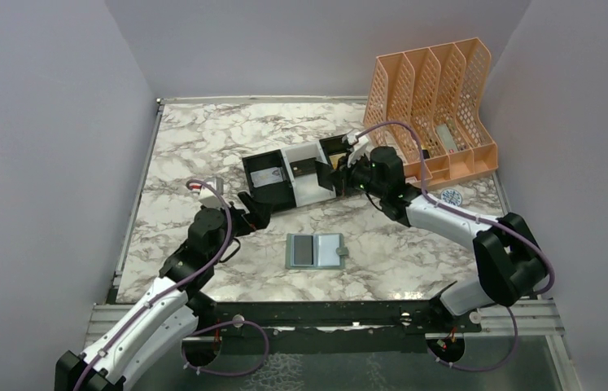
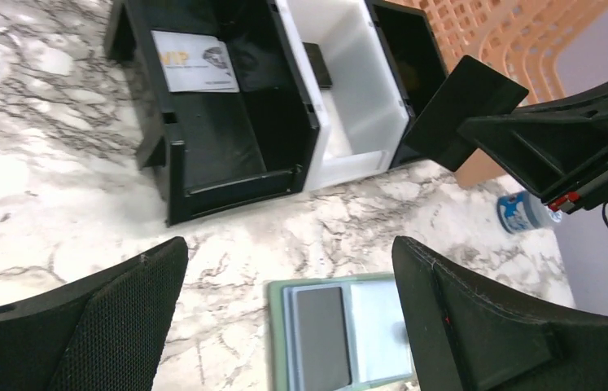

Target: Take the credit cards out of the card holder

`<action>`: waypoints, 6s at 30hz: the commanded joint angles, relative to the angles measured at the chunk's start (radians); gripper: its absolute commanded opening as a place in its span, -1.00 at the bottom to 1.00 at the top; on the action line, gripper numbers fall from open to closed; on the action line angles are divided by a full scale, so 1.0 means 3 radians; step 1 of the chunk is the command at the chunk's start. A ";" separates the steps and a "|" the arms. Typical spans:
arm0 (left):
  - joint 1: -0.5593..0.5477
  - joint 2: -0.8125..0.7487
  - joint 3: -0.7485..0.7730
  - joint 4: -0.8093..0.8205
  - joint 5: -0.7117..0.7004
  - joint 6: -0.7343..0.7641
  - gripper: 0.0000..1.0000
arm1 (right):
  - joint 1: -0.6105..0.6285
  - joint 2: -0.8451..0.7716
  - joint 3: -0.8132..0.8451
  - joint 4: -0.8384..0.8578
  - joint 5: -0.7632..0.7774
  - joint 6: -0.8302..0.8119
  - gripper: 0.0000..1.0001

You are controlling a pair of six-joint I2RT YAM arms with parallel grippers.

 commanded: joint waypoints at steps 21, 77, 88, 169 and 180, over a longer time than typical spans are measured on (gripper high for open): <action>0.0020 -0.0077 0.0072 -0.0666 -0.0934 0.0167 0.98 | 0.0413 0.1354 0.0976 0.0332 0.1274 -0.2562 -0.97; 0.0020 0.0403 0.0196 -0.0296 -0.0379 0.0397 0.98 | 0.0493 0.1821 0.1585 -0.0082 0.0949 -0.2763 0.06; 0.0020 0.0805 0.0635 -0.0507 0.0065 0.0483 0.98 | 0.0490 0.0983 0.0951 0.0582 0.1379 -0.1748 0.15; 0.0015 0.1972 0.1113 -0.0928 0.2217 0.1307 0.43 | 0.0599 -0.0097 -0.0642 -0.0637 -0.0496 0.2429 -0.13; -0.0001 0.2296 0.1108 -0.0892 0.2355 0.1259 0.31 | 0.0596 0.0266 -0.0536 -0.0570 -0.0531 0.2216 -0.24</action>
